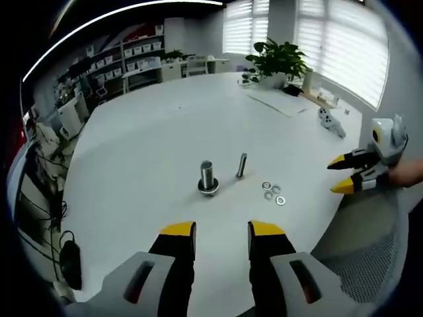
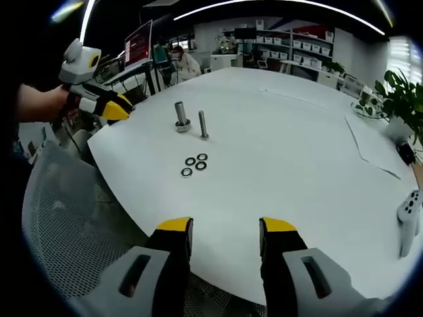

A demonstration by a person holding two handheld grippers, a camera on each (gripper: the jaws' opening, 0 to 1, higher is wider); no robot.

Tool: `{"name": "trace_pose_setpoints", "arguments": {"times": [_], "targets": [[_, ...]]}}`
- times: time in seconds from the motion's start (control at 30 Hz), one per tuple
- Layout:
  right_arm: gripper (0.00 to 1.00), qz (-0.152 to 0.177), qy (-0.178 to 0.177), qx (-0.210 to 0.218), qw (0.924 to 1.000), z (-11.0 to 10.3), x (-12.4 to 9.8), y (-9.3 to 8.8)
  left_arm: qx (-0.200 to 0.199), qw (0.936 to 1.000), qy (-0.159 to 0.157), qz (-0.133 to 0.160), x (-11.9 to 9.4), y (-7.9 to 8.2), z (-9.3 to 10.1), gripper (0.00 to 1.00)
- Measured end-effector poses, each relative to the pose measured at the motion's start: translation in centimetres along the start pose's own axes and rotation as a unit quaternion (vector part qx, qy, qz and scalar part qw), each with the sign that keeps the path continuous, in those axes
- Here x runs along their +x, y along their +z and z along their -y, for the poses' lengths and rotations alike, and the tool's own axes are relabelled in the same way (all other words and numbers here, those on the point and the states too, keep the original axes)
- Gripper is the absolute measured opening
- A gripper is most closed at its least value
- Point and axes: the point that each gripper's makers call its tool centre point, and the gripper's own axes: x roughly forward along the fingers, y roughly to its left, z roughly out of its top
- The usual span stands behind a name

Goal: Place the washer onto the threaded stud by aligning its center hole with the stud, sliding it down to the base, and recovering from edge contact or off-axis alignment until the washer reaches the visible bottom stop.

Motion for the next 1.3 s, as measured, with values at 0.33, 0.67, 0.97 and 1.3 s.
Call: {"name": "trace_pose_setpoints", "arguments": {"times": [0.33,0.67,0.97,1.3], "targets": [[0.45,0.000,-0.008,0.006,1.0000,0.3,-0.1,0.0,-0.044,0.9982,0.005,0.041,-1.9,-0.6,-0.8,0.31],[0.46,-0.010,-0.017,0.007,0.9998,0.6,0.0,-0.4,-0.054,0.9970,-0.004,0.055,-2.1,-1.7,0.2,0.31],[0.48,-0.028,-0.029,0.000,0.9992,0.9,0.1,-1.0,-0.054,0.9959,-0.008,0.073,-2.8,-1.9,0.2,0.31],[0.52,-0.042,-0.040,-0.004,0.9983,1.4,0.2,-1.5,-0.061,0.9938,-0.015,0.092,-2.9,-1.8,0.5,0.31]]}}
